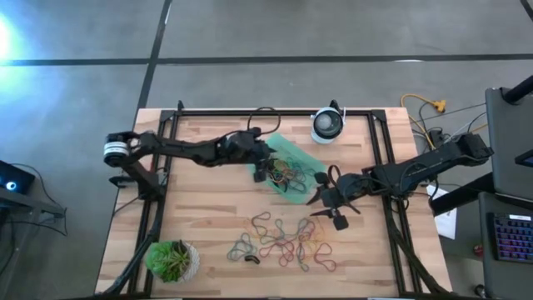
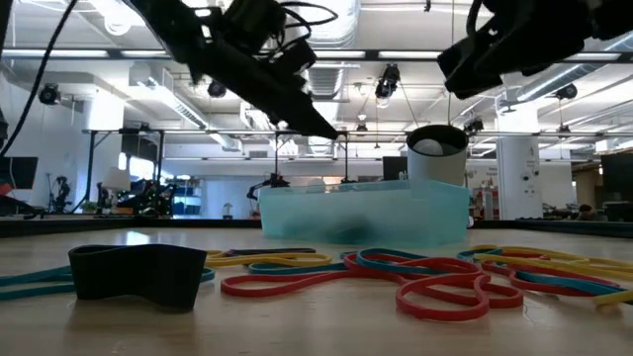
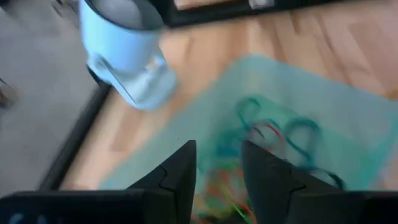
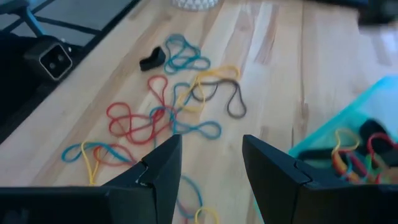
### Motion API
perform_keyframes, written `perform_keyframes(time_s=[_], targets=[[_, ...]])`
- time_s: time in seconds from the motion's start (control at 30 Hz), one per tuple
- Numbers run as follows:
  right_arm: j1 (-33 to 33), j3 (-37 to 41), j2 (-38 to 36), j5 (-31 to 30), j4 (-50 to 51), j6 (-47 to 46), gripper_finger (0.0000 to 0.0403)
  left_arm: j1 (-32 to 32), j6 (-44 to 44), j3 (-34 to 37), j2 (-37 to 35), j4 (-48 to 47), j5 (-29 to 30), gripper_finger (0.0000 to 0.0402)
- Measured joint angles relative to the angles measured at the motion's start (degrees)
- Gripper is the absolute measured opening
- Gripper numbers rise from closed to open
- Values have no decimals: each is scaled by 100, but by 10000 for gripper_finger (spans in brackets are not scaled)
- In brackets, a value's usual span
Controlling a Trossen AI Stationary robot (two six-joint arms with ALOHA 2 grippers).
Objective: Pick and place rubber bands into bin
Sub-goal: Put the yellow rubber band into the blue bin
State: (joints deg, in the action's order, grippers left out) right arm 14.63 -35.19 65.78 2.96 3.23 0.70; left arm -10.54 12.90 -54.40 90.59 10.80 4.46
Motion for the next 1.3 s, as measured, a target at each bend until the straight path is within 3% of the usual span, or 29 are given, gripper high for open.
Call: perform_keyframes(time_s=[0.27,0.47,0.67,0.8,1.03,1.3], targets=[[0,433,0,-5,-148,-556,164,903,-205,137,-865,-1412,-447,111],[133,707,289,17,-886,-646,164,2026,-212,517,-1039,-1365,-453,112],[428,806,1190,67,-1610,-665,164,2857,-211,965,-956,-953,-392,112],[594,731,1923,85,-2181,-630,164,3032,-272,987,-944,-827,-374,112],[614,319,2819,168,-2228,-722,164,3099,-469,981,-944,-835,-355,112],[614,28,3185,225,-2148,-720,164,3097,-511,983,-943,-838,-323,112]])
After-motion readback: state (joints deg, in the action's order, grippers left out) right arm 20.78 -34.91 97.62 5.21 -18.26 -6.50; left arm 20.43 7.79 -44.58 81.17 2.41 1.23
